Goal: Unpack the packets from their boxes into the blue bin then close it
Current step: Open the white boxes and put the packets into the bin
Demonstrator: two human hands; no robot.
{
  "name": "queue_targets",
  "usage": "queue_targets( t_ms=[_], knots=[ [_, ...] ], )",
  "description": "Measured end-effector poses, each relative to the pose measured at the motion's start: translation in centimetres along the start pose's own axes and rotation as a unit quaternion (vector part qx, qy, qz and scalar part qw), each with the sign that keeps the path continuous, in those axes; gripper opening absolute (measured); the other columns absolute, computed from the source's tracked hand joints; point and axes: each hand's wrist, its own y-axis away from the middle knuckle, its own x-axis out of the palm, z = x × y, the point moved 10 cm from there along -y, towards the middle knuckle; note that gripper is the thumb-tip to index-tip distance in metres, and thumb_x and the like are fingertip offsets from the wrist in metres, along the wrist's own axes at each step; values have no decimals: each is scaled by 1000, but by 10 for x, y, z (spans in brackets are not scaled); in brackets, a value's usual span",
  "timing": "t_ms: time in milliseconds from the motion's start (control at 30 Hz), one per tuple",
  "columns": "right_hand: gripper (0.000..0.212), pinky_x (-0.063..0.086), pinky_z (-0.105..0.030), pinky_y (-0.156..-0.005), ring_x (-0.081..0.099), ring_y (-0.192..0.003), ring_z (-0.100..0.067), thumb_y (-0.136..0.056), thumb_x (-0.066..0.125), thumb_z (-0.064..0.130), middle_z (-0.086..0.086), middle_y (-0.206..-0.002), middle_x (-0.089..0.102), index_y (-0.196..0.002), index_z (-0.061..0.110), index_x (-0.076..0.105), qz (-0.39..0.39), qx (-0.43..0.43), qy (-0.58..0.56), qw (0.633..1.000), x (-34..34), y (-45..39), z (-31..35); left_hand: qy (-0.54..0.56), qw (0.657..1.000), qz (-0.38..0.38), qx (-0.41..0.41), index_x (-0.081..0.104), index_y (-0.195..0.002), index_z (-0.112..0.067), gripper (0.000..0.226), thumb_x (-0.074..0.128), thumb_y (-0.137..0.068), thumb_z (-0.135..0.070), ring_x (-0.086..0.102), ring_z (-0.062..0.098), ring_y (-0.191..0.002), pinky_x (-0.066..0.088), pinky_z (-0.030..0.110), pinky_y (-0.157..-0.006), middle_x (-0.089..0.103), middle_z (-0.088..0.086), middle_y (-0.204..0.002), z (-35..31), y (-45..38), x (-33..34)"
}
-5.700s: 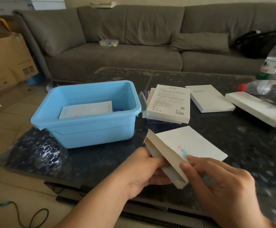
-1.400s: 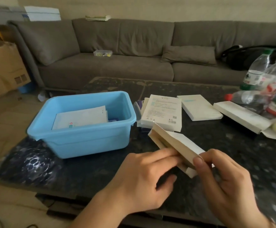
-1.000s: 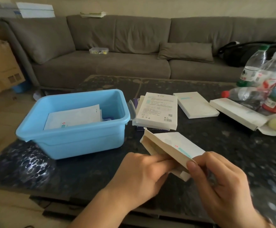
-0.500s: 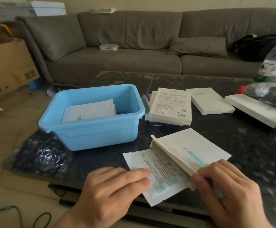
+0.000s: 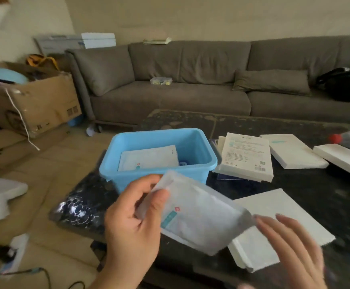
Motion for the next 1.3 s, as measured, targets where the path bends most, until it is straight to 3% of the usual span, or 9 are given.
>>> queue_targets(
  t_ms=[33,100,200,300,467,567,733,1000,1300],
  knots=[
    [63,40,-27,-99,55,-118,-2,-67,59,83,37,-122,58,-120,50,51,18,99,-134,986,5,-11,-2,16,998,-26,-47,64,-102,-40,12,65,-92,-33,69,1,-94,54,11,-73,71,-23,-101,7,-4,-5],
    [83,51,-24,-88,61,-109,3,-42,81,68,35,-114,63,-114,60,40,89,277,-388,874,40,-22,-1,57,984,-74,-151,62,-103,-40,22,67,-85,-30,71,2,-93,57,17,-69,74,-19,-97,26,-8,-12],
    [63,61,-27,-64,75,-86,-12,-54,79,33,13,-96,77,-112,39,57,141,306,-497,799,59,-49,19,132,942,-116,-287,61,-100,-42,26,68,-76,-37,74,7,-90,60,34,-68,76,-19,-92,51,-9,-17],
    [33,61,-29,-61,76,-85,-16,-77,68,21,5,-95,78,-110,21,68,127,300,-506,799,64,-75,22,139,914,-101,-368,64,-91,-39,13,70,-80,-36,73,5,-82,61,33,-64,74,-23,-82,68,-17,-18],
    [28,60,-30,-61,75,-81,-17,-90,62,31,3,-96,77,-116,21,67,162,284,-446,834,71,-119,19,151,894,-70,-417,69,-91,-27,15,73,-85,-14,74,3,-79,59,33,-72,76,-15,-77,90,-30,-24],
    [26,61,-44,-81,74,-90,-18,-93,63,30,4,-101,77,-117,20,69,163,257,-397,866,78,-156,20,113,913,-91,-380,66,-94,-28,19,75,-84,-15,73,1,-74,59,29,-66,75,-17,-76,94,-42,-36],
    [27,58,-49,-87,69,-98,-29,-92,65,14,-11,-110,72,-119,7,66,221,325,-382,837,121,-196,15,-30,950,-151,-273,66,-109,-23,24,72,-87,-17,67,-6,-87,51,15,-76,71,-16,-94,89,-60,-70],
    [34,53,-48,-97,69,-103,-30,-90,69,14,-12,-112,72,-122,7,62,387,360,-276,803,185,-186,19,-43,949,-151,-273,68,-101,-25,14,67,-91,-15,64,-12,-85,48,11,-74,70,-15,-96,97,-62,-67],
    [39,58,-31,-77,64,-76,-17,-86,69,45,-6,-91,68,-107,13,58,392,195,-38,898,158,-201,22,-65,951,-139,-267,67,-107,-26,16,66,-92,-21,64,2,-96,49,17,-80,68,-14,-103,96,-62,-58]
  ],
)
